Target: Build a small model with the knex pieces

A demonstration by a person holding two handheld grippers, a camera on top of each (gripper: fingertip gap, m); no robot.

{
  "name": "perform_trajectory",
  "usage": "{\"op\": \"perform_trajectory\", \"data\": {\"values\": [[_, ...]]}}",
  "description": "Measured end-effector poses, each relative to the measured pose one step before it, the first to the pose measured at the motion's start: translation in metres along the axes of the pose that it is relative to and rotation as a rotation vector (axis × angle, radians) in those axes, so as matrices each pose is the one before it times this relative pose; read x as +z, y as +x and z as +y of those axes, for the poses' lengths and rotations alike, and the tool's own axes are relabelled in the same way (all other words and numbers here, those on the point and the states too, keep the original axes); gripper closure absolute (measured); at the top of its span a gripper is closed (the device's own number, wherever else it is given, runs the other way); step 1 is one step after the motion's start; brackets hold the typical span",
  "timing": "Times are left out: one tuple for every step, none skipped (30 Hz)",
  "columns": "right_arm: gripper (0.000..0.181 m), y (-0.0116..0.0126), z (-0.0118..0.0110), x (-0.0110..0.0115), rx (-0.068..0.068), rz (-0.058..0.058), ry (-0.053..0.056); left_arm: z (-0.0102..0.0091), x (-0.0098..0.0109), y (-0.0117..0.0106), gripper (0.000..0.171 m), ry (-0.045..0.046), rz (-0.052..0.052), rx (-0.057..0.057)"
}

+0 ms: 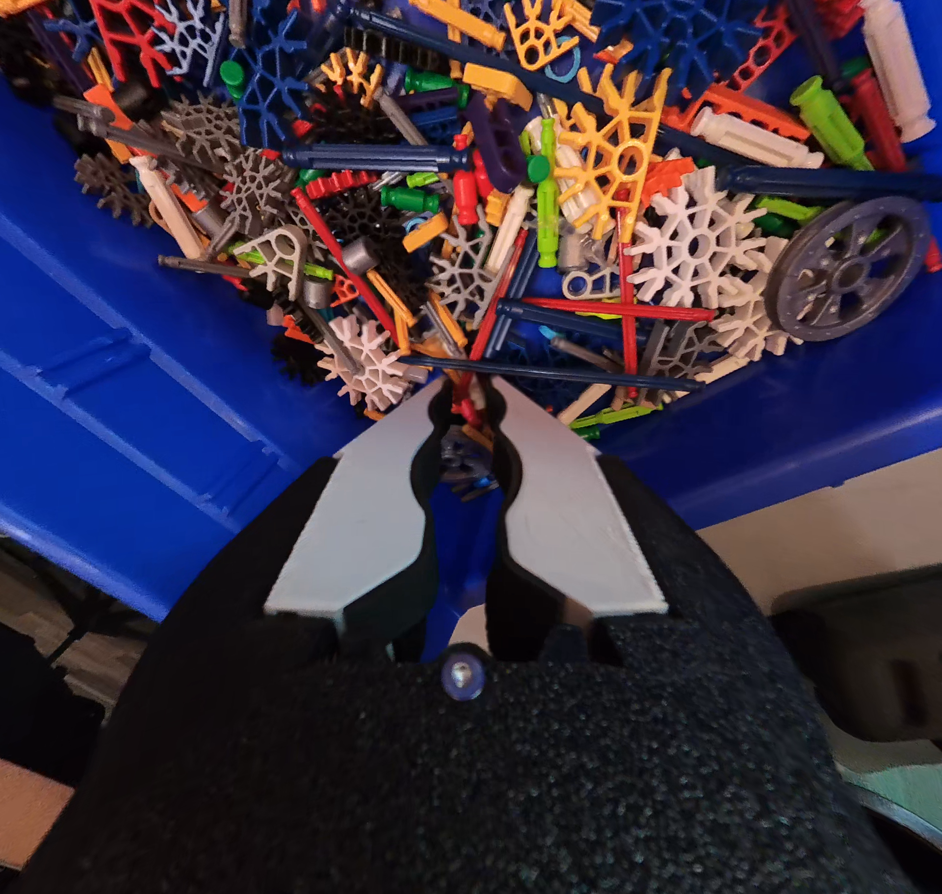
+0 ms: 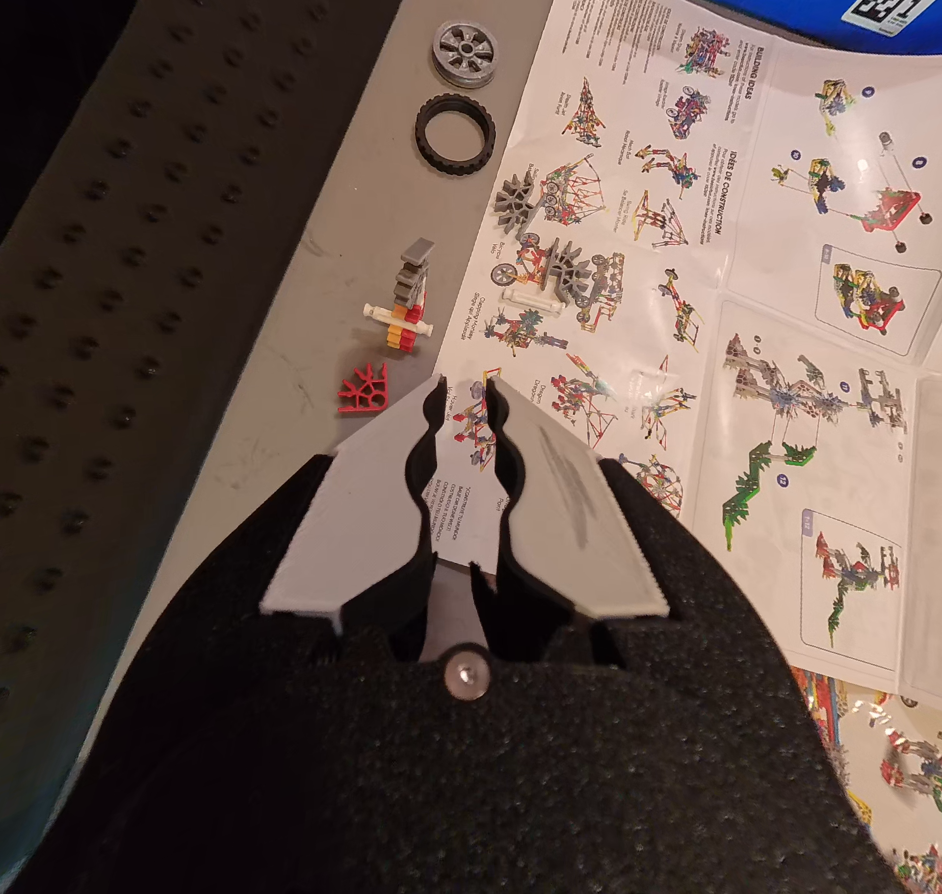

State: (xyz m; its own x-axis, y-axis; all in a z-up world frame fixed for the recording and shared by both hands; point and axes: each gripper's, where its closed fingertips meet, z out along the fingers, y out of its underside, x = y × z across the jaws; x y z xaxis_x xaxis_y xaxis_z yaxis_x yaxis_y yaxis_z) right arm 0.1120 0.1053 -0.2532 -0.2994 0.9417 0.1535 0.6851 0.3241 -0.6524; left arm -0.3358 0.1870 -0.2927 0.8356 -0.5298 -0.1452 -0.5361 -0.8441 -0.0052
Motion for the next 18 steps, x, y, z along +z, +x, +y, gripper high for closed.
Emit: {"op": "perform_trajectory", "data": {"values": [[0.167,0.00019,-0.00031,-0.00031,-0.0009,0.0013,0.0006,-0.00073,-0.00093,-0.00133,0.162,0.00686,-0.0054,-0.0028],[0.167,0.00016,-0.00022,-0.00039,-0.0009,0.0014,0.0004,-0.00036,-0.00122,-0.00014,0.162,0.00615,0.0024,-0.0007],[0.167,0.0,-0.00023,-0.00024,-0.0002,0.0004,0.0005,-0.00028,-0.00157,0.00055,0.162,0.00714,0.0044,0.0035],[0.167,0.00017,-0.00011,-0.00016,-0.0004,0.0008,-0.0002,-0.00045,-0.00202,-0.0001,0.163,0.00737,-0.0004,-0.0004],[0.167,0.00013,-0.00011,-0.00005,-0.0003,0.0006,0.0003,0.00031,-0.00196,-0.00043,0.162,0.00194,-0.005,0.0013],[0.167,0.0,-0.00013,-0.00004,0.0003,0.0,0.0004,-0.00045,-0.00234,-0.00063,0.163,0.00528,-0.0078,0.0084],[0.167,0.0002,0.00004,-0.00001,-0.0001,0.0007,-0.0001,-0.00276,-0.00327,-0.00122,0.163,0.01923,-0.009,0.0021],[0.167,0.00018,0.00008,-0.00007,-0.0001,0.0008,0.0001,-0.00334,-0.00374,-0.00063,0.163,0.02145,-0.0032,-0.0016],[0.167,0.00021,-0.00016,-0.00013,0.0002,0.0007,0.0004,-0.00236,-0.00398,-0.00047,0.163,0.01658,-0.0036,0.0026],[0.167,0.00027,-0.00023,-0.00009,0.0004,0.0012,0.001,-0.00244,-0.00415,-0.00111,0.163,0.01723,-0.0106,0.005],[0.167,0.00031,-0.00032,-0.00032,0.0006,0.0012,0.0018,-0.00323,-0.00429,-0.0007,0.163,0.02012,-0.0076,0.0009],[0.167,0.00021,-0.00046,-0.00021,0.0012,0.0005,0.0024,-0.00293,-0.00415,0.00027,0.163,0.0169,-0.0027,0.0017],[0.167,0.00038,-0.00049,-0.00033,0.0017,0.0014,0.0028,-0.00302,-0.00402,-0.00012,0.164,0.01591,-0.0078,0.0062],[0.167,0.0005,-0.00016,-0.00028,0.0015,0.0024,0.0014,-0.0034,-0.00416,0.00032,0.164,0.01642,-0.0061,0.0038],[0.167,0.00055,-0.0002,-0.0002,0.0004,0.0025,0.0005,-0.00373,-0.00407,0.0012,0.164,0.01783,-0.0022,0.0068],[0.167,0.00026,-0.0002,-0.00014,0.0,0.0019,0.001,-0.00466,-0.00414,0.00088,0.164,0.02173,-0.0054,0.0105],[0.167,0.00033,-0.00017,-0.00015,0.0003,0.0018,0.001,-0.00512,-0.0041,0.00048,0.164,0.02331,-0.0074,0.0051],[0.167,0.00053,-0.00009,-0.00016,0.0,0.0029,-0.0001,-0.00491,-0.00407,0.00132,0.164,0.02081,-0.0042,0.0078]]}}
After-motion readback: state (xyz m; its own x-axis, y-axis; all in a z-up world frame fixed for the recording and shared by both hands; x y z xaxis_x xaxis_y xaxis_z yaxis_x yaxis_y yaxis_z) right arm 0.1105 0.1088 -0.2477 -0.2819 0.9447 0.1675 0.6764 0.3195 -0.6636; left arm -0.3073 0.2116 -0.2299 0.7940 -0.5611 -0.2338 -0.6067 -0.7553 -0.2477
